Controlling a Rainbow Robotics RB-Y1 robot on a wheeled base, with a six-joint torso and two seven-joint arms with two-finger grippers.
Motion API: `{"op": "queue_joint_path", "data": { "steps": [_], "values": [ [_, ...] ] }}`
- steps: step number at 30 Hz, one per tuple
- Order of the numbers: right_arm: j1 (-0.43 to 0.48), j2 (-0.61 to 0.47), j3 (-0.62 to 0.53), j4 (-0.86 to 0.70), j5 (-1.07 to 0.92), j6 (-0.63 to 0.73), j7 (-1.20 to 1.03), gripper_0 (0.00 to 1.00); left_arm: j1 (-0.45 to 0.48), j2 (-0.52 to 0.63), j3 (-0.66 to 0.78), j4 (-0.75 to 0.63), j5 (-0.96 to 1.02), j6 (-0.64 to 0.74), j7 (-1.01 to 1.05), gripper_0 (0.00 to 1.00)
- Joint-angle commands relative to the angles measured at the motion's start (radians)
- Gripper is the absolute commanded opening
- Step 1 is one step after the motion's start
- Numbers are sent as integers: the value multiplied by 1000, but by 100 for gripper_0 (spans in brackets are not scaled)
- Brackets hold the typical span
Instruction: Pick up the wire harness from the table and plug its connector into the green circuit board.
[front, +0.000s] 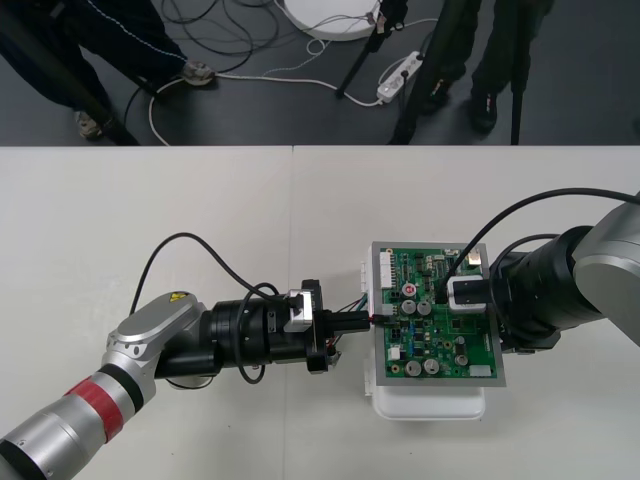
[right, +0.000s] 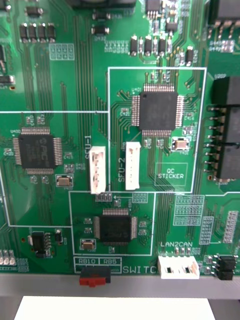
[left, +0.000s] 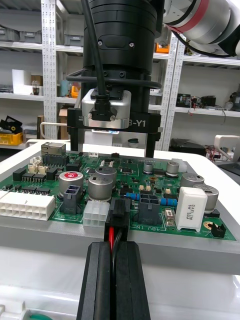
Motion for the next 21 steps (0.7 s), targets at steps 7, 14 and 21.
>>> {"op": "queue_joint_path", "data": {
  "steps": [7, 14, 21],
  "values": [
    [5, -10, -45, -16, -36, 7, -17, 100, -26, 80, -16, -36, 45, -1, 26, 100],
    [5, -15, -90, -2, -58, 7, 7, 100, 12, 142, -16, -36, 108, -5, 7, 100],
    [8, -61, -142, 4, -107, 7, 35, 100, 35, 202, -16, -37, 146, -19, -17, 100]
  ]
}}
